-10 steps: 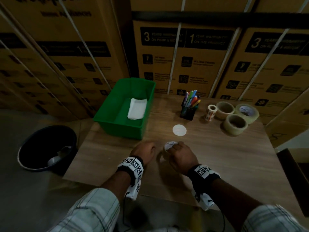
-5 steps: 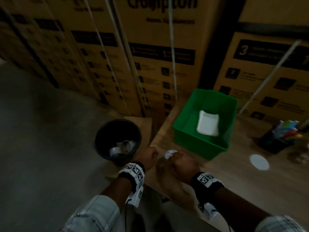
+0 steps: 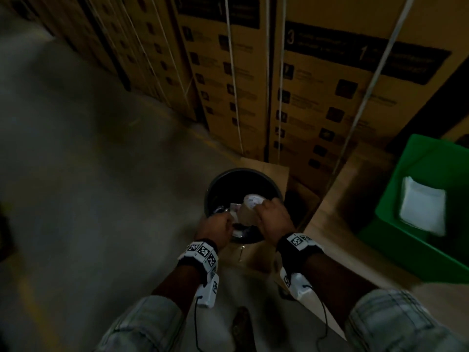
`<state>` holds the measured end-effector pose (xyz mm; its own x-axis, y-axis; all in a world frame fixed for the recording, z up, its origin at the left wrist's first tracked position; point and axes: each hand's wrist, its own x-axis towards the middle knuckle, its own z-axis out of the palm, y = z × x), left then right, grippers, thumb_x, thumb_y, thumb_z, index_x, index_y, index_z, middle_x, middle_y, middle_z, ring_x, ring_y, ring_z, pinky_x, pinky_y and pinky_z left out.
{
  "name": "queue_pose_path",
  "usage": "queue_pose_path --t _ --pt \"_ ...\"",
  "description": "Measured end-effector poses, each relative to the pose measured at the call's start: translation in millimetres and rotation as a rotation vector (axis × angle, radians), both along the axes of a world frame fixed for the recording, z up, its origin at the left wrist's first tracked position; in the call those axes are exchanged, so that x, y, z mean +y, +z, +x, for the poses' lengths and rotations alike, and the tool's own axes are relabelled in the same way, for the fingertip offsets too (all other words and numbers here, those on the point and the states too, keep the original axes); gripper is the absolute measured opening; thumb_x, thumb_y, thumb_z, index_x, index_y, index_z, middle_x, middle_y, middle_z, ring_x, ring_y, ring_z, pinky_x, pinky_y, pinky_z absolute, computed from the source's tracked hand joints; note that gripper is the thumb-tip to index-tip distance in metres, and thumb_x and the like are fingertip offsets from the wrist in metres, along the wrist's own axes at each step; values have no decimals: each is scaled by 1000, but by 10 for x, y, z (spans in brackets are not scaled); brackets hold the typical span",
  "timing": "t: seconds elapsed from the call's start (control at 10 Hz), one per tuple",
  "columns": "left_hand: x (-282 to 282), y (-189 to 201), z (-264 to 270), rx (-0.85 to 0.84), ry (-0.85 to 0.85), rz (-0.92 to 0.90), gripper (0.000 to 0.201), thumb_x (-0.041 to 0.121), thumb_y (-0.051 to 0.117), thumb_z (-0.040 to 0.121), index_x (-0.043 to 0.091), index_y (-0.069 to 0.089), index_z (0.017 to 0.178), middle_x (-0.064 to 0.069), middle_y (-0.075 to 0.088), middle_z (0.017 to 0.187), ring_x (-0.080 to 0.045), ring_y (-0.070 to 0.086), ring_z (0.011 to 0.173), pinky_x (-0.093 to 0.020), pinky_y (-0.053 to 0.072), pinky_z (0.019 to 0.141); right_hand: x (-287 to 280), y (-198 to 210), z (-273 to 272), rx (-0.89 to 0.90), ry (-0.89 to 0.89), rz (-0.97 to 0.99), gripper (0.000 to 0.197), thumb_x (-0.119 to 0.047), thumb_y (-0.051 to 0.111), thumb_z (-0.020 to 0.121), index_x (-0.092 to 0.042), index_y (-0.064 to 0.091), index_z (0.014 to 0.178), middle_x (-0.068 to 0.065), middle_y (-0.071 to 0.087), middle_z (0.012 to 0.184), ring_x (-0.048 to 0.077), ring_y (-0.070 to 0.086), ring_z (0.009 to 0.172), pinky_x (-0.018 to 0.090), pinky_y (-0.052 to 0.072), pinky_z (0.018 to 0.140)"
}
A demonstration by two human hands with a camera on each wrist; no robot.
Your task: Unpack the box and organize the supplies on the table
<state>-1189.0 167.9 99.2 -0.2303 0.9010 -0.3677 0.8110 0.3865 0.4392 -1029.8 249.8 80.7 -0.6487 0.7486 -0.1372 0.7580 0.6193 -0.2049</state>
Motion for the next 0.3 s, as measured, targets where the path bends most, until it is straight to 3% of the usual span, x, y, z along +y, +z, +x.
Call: queue_pose_path --t 0.2,0.3 --pt "-46 -124 45 -38 -22 14 26 18 42 96 16 61 114 -8 65 115 -29 62 105 -35 50 86 -109 -211 75 25 -76 -6 24 -18 56 81 -10 66 102 14 66 96 34 56 89 39 47 78" --pt "-58 -184 242 -52 -49 36 27 18 43 96 18 61 115 -8 66 114 -29 63 102 -35 50 84 -214 -171 354 101 -126 -10 19 -20 51 85 -11 64 95 12 65 96 33 55 92 40 45 79"
